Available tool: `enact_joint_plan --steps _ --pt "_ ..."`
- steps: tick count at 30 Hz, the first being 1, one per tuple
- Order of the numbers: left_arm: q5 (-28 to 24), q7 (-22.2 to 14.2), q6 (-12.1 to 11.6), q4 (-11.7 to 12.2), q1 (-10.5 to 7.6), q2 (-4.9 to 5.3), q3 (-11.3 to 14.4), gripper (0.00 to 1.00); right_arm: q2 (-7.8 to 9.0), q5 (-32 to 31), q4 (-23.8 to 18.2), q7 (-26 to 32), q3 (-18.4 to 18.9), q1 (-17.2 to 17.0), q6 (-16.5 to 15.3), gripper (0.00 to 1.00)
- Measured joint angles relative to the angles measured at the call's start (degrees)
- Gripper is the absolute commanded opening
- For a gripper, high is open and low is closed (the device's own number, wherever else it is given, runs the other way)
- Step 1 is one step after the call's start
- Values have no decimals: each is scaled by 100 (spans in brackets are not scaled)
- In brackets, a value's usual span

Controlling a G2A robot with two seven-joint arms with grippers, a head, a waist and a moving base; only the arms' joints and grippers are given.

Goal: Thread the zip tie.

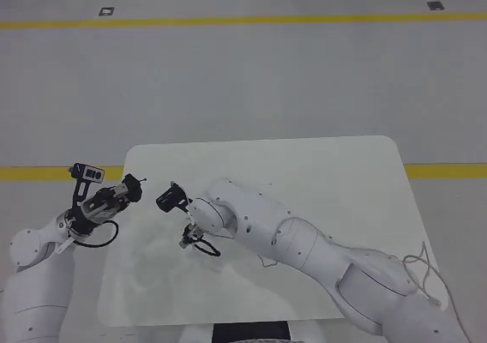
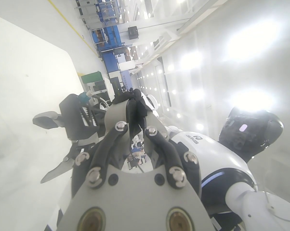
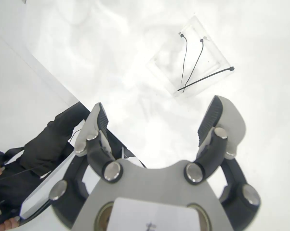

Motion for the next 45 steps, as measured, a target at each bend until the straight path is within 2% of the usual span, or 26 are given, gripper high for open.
enact_joint_plan --steps 5,6,16,20,23,24,25,27,31,35,42,45 --pt "0 0 0 0 0 0 0 0 -366 426 827 -95 -234 159 -555 100" --pt "0 0 0 0 0 0 0 0 -406 439 942 -105 -262 175 -580 100" --pt "0 0 0 0 0 0 0 0 -409 401 998 -136 -269 173 -593 100" --pt "0 0 0 0 0 0 0 0 -382 124 992 -467 -294 124 -934 100" --pt "0 0 0 0 0 0 0 0 -395 -49 987 -619 -317 121 -1069 100" --pt "0 0 0 0 0 0 0 0 -405 -106 1002 -654 -332 129 -1128 85" --pt "0 0 0 0 0 0 0 0 -417 -147 1032 -693 -342 133 -1184 56" --pt "0 0 0 0 0 0 0 0 -454 -217 1125 -788 -362 142 -1274 45" --pt "0 0 0 0 0 0 0 0 -551 -277 1297 -843 -386 150 -1232 25" --pt "0 0 0 0 0 0 0 0 -639 -313 1462 -898 -383 157 -1170 21" --pt "0 0 0 0 0 0 0 0 -777 -427 1714 -989 -382 171 -1134 22" --pt "0 0 0 0 0 0 0 0 -831 -559 1779 -1050 -395 174 -1002 21"
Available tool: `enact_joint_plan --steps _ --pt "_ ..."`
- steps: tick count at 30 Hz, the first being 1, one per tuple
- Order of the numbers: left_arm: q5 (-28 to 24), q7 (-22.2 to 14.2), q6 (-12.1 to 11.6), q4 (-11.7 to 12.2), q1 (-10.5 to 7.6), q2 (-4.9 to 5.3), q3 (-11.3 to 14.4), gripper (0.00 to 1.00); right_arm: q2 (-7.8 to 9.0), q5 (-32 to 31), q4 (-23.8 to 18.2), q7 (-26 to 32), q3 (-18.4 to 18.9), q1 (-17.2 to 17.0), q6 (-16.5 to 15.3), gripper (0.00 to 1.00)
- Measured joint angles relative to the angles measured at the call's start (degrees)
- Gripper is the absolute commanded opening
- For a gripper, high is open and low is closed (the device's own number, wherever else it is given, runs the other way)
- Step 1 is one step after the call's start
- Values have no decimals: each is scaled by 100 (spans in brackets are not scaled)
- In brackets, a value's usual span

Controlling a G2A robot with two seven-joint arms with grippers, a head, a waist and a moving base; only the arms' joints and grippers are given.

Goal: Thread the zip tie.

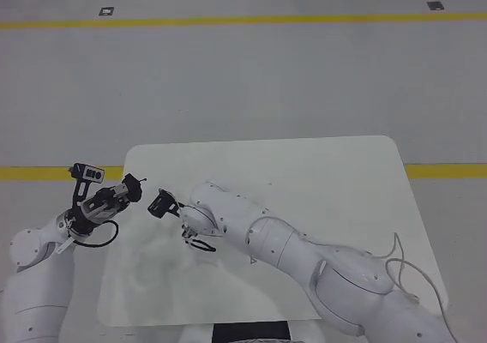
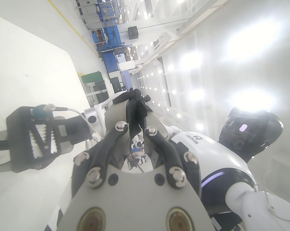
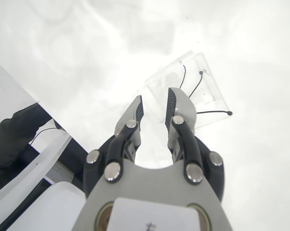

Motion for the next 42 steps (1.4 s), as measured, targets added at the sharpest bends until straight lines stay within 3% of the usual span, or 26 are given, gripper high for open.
enact_joint_plan --steps 9,13,25,42 --pt "0 0 0 0 0 0 0 0 -162 -176 265 96 -20 10 20 26" --pt "0 0 0 0 0 0 0 0 -291 -225 503 89 -67 30 -43 23" --pt "0 0 0 0 0 0 0 0 -731 -47 1500 -74 -99 114 -526 20" --pt "0 0 0 0 0 0 0 0 -798 114 1766 -238 -450 196 -454 21"
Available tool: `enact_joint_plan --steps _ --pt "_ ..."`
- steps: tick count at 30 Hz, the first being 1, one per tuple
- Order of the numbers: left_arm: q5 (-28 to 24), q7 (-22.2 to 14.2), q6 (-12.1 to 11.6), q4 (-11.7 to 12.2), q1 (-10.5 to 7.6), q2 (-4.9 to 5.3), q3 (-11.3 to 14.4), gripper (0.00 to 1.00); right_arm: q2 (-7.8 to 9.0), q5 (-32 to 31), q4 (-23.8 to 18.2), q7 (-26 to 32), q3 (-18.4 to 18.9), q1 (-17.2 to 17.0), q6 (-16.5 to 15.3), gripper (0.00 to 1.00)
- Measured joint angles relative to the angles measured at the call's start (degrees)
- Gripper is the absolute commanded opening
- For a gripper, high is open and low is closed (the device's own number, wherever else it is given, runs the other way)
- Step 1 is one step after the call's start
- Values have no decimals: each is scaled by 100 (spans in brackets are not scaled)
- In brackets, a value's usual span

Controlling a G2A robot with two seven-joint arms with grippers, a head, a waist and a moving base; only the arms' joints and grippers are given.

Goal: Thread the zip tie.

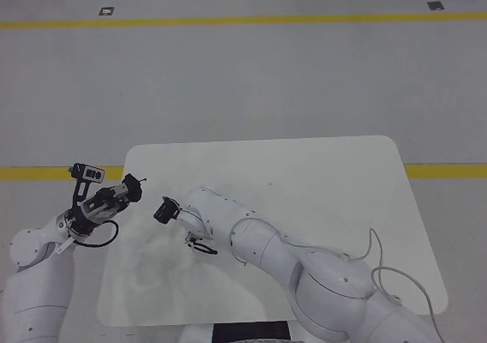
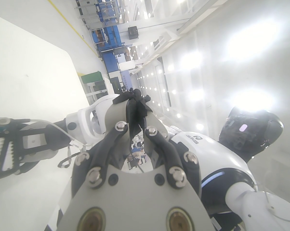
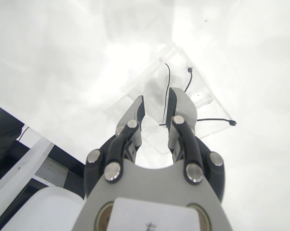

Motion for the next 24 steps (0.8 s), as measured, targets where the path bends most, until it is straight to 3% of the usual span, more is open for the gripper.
enact_joint_plan --steps 14,24 --pt "0 0 0 0 0 0 0 0 -34 22 46 -339 -355 105 215 20" --pt "0 0 0 0 0 0 0 0 -42 -26 106 -336 -356 26 194 20"
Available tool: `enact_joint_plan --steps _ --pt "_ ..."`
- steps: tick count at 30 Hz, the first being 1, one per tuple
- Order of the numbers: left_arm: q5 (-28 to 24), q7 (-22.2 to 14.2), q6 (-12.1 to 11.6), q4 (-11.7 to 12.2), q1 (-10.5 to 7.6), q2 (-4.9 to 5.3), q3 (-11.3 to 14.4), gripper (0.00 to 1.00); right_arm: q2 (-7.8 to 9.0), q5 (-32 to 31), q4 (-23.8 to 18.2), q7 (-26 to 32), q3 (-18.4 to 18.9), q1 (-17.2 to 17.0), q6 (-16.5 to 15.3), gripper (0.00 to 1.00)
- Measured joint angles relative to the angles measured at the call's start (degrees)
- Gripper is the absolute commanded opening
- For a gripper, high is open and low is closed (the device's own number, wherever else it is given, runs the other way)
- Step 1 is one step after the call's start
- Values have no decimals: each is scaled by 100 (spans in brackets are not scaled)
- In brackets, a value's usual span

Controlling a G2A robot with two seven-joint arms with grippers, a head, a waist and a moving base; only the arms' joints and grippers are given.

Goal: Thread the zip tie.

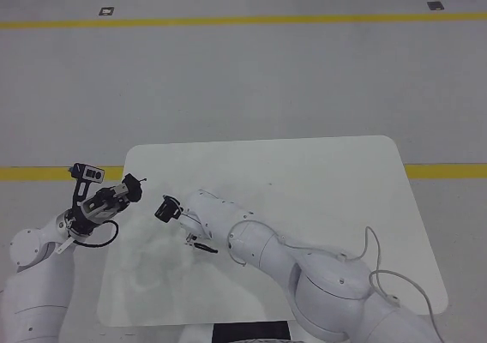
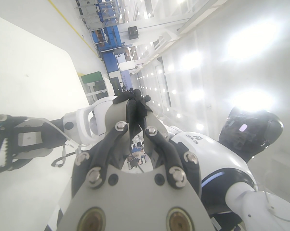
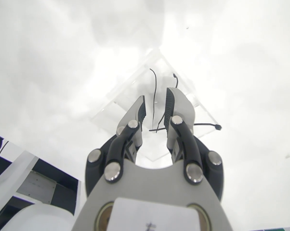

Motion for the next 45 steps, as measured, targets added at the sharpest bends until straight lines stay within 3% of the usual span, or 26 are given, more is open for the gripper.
enact_joint_plan --steps 17,31,39,45 --pt "0 0 0 0 0 0 0 0 71 104 -334 -76 0 -238 106 25" --pt "0 0 0 0 0 0 0 0 59 -190 -342 -114 0 -177 245 25" --pt "0 0 0 0 0 0 0 0 44 25 -186 -83 0 -141 44 22" --pt "0 0 0 0 0 0 0 0 34 149 -128 -68 0 -117 -50 5"
